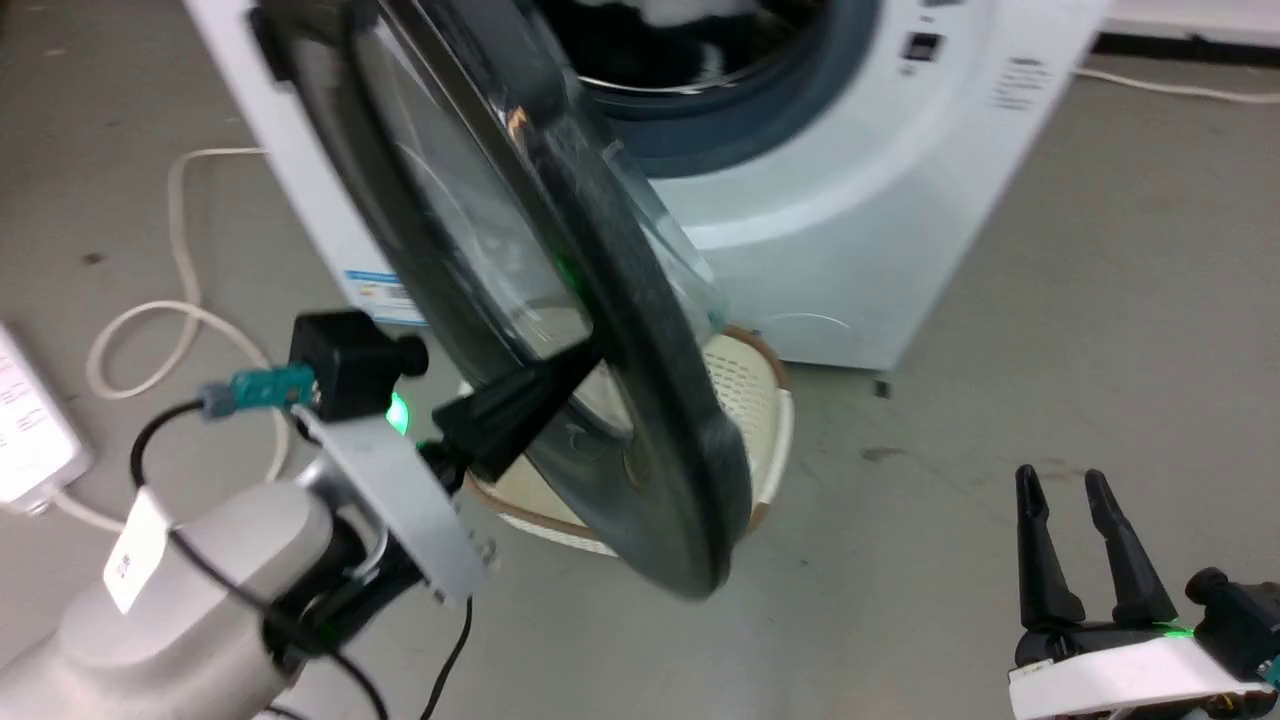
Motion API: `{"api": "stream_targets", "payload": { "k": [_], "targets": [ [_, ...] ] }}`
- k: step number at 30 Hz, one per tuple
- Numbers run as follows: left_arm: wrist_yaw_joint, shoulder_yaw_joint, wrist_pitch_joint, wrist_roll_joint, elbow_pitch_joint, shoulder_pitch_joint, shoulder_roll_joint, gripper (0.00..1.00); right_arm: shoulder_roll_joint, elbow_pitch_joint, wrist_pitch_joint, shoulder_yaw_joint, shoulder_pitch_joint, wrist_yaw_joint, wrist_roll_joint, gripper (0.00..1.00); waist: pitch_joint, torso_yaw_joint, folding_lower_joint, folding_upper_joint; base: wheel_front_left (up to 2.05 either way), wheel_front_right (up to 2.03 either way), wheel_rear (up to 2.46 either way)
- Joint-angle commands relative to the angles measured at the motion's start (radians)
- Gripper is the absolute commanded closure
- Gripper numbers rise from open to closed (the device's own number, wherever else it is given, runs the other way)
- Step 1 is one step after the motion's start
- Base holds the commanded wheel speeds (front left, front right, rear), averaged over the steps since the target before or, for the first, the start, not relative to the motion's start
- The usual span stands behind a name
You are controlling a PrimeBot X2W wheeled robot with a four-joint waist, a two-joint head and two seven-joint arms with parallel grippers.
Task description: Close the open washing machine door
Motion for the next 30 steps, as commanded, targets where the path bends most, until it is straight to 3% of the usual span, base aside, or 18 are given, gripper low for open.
{"api": "stream_targets", "payload": {
  "k": [1,9,18,25,30],
  "targets": [
    [-0.004,-0.001,-0.01,-0.004,0.019,-0.026,-0.022,1.0,-0.004,-0.008,-0.004,0.001,0.001,-0.001,0.007,0.0,0.02,-0.053,-0.0001,0.0,0.0,0.0,0.0],
    [0.007,0.016,-0.013,0.0,0.235,-0.128,-0.138,1.0,-0.004,-0.028,-0.004,0.013,0.011,-0.001,0.034,0.0,0.053,-0.157,-0.0001,0.0,0.0,0.0,0.0],
    [0.089,0.056,-0.019,0.031,0.471,-0.27,-0.23,1.0,-0.004,-0.046,-0.004,0.03,0.017,-0.001,0.053,0.0,0.073,-0.24,-0.0001,0.0,0.0,0.0,0.0],
    [0.13,0.091,-0.014,0.037,0.585,-0.375,-0.266,1.0,-0.004,-0.059,-0.004,0.032,0.024,-0.001,0.058,0.0,0.086,-0.266,-0.0001,0.0,0.0,0.0,0.0],
    [0.121,0.098,-0.008,0.031,0.629,-0.409,-0.283,1.0,-0.004,-0.057,-0.004,0.023,0.029,-0.001,0.056,0.0,0.074,-0.251,-0.0001,0.0,0.0,0.0,0.0]
  ]
}}
